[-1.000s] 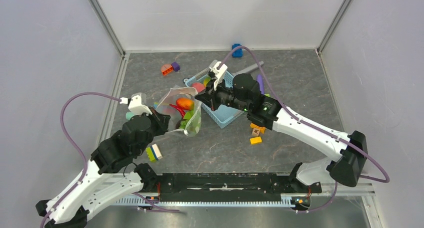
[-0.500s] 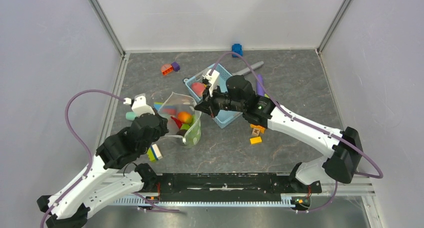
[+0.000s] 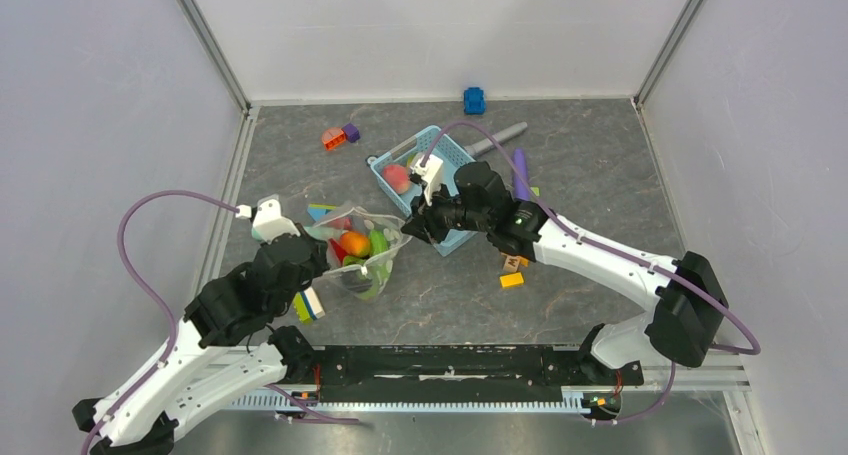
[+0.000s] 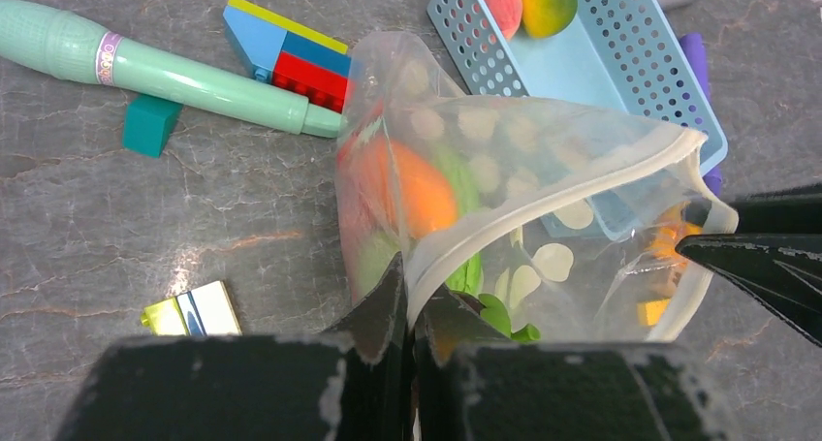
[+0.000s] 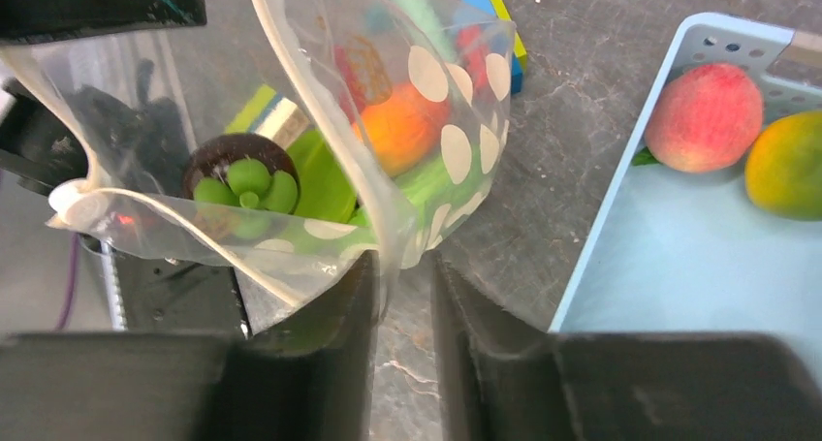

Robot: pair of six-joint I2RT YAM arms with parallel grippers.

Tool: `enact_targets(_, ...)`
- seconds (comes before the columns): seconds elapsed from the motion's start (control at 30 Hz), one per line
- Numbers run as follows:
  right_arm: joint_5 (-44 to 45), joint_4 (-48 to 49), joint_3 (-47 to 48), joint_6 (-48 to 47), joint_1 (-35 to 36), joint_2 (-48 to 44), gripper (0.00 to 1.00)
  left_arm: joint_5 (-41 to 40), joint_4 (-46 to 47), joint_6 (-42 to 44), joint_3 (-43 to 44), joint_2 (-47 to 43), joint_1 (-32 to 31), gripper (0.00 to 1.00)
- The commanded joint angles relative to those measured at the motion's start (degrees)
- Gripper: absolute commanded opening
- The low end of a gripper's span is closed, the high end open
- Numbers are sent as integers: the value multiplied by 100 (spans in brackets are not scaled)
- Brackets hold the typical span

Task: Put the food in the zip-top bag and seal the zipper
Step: Adjust the zipper food storage bag at the center of the board.

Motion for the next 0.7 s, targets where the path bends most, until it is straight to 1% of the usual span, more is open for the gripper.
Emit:
enact_targets(0.0, -156, 331, 246, -348, -90, -5, 51, -163, 236, -126, -62, -79, 9, 7)
enact_targets(0.03, -230, 334, 307, -385, -116, -1, 60, -162, 249, -141, -78, -81, 7, 7)
enact_targets(0.07, -288, 360, 366, -393, -161, 4, 65, -152, 282, -143, -97, -69, 7, 7)
enact_targets(0.1, -367, 392, 400, -392, -199, -4, 71, -123, 316, -147, -119, -67, 7, 6)
enact_targets(0.2, -618, 453, 547, -409, -302, -54, 97, -96, 389, -124, -129, 1, 7, 6)
enact_targets(0.27, -737, 444, 607, -526, -338, -154, 98, -124, 401, -115, -113, 37, 7, 6)
enact_targets(0.33, -626, 448, 585, -668, -363, -287, 98, -142, 422, -115, -111, 50, 7, 6)
enact_targets(0.53, 665, 446, 240, -683, -474, -774, 98, -204, 478, -117, -157, 22, 7, 5)
enact_targets(0.67, 1452, 451, 173, -537, -620, -684, 98, -222, 501, -123, -177, -27, 7, 4)
